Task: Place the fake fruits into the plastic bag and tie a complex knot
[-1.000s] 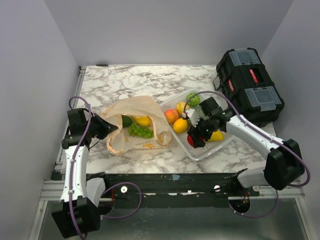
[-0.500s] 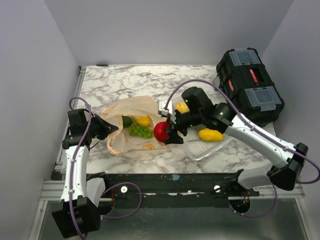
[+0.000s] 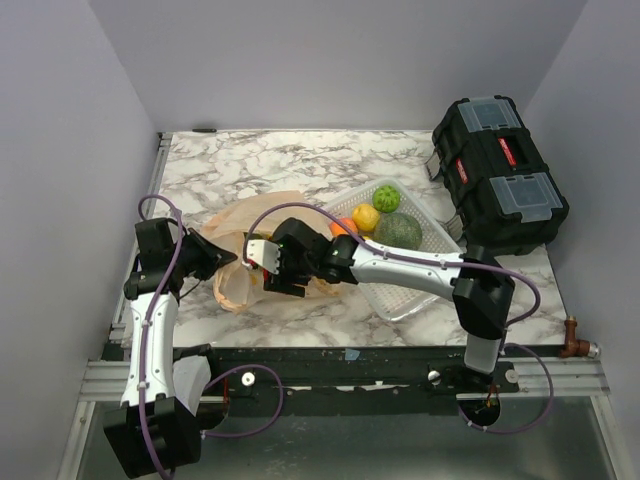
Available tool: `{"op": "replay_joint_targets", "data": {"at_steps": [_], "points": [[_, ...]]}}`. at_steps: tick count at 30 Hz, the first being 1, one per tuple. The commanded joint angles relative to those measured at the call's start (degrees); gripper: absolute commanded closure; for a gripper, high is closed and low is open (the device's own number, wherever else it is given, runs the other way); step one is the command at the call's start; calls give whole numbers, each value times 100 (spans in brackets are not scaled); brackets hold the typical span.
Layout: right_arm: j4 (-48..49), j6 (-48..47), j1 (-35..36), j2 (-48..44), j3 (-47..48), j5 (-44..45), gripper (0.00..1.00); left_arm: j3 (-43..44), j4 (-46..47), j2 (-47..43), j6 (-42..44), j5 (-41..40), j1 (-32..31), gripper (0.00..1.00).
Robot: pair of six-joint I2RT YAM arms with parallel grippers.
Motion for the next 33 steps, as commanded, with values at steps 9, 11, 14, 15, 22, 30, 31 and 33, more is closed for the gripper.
{"op": "replay_joint_targets", "data": {"at_steps": [9, 11, 14, 15, 22, 30, 31, 33], "points": [[1452, -980, -691, 627, -296, 2759, 16, 158, -64, 33, 67, 122, 18, 100], [1364, -984, -694, 546, -296, 2633, 9, 179, -55, 58, 69, 118, 13, 100], [886, -845, -686, 279, -181, 1964, 3, 220, -66, 101, 84, 117, 16, 100], [651, -777, -678, 181, -91, 1697, 0, 232, -70, 112, 84, 110, 18, 100], [-1182, -821, -578, -600, 241, -1128, 0, 316, -54, 226, 93, 100, 14, 100], [-2904, -881, -582, -1008, 722, -3244, 14, 435, -153, 282, 154, 91, 13, 100], [-2833, -785, -577, -1157, 589, -3180, 18, 436, -152, 269, 154, 91, 17, 100], [-2432, -439, -580, -1516, 168, -2762, 24, 427, -152, 261, 146, 107, 18, 100]]}}
